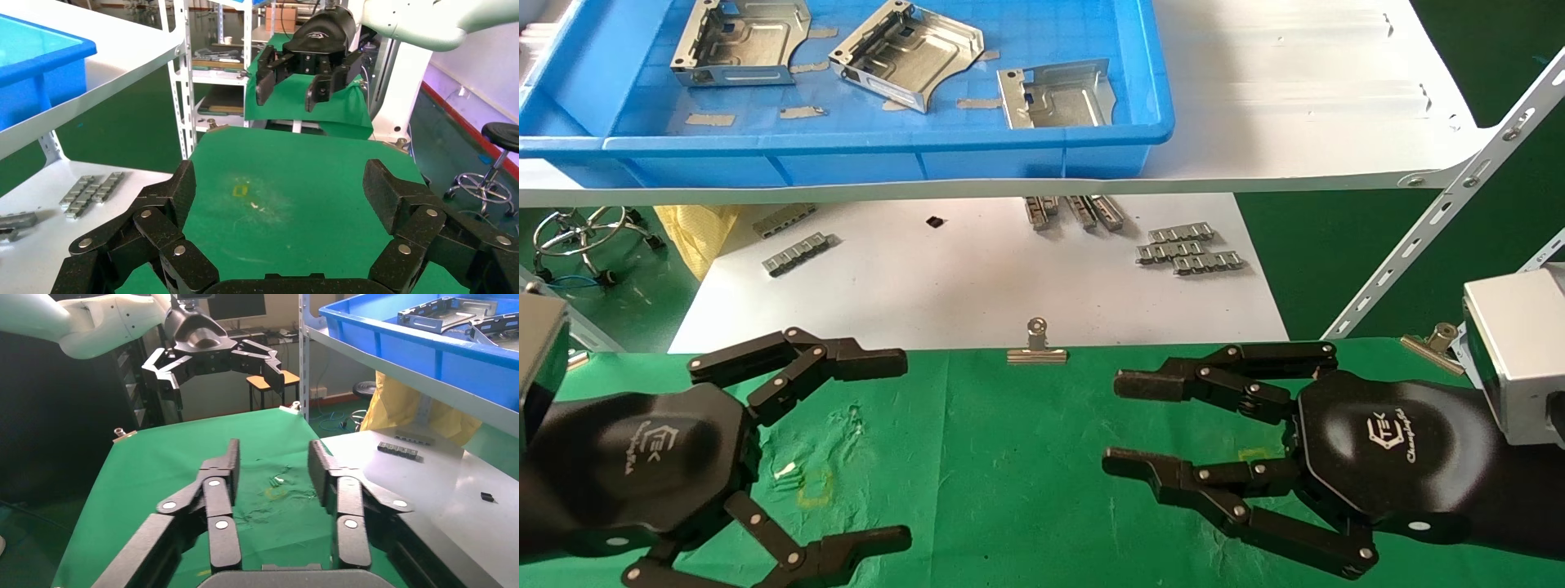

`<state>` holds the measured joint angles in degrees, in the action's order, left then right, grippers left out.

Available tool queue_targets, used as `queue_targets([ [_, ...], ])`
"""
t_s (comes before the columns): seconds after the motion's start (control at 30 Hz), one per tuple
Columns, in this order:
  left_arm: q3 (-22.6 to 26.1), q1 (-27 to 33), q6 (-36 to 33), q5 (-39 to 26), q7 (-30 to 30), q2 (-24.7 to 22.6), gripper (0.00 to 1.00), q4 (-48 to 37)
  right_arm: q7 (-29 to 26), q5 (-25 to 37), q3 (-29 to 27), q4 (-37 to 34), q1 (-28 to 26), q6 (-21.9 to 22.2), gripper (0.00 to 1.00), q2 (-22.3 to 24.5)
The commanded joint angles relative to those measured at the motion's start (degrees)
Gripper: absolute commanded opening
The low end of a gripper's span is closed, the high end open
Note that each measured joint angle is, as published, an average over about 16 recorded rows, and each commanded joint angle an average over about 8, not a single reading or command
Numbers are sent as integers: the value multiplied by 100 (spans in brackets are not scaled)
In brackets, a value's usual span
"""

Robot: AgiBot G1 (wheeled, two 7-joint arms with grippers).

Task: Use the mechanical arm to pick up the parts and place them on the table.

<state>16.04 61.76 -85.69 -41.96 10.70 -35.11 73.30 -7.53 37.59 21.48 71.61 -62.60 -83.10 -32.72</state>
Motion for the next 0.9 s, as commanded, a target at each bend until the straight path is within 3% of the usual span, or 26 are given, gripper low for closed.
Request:
queue_targets([
  [0.03,0,0,0,0,0,0,100,0,0,0,0,0,0,0,0,0],
  [0.9,-4,3,4,1,-4,0,100,3,0,0,0,0,0,0,0,0],
])
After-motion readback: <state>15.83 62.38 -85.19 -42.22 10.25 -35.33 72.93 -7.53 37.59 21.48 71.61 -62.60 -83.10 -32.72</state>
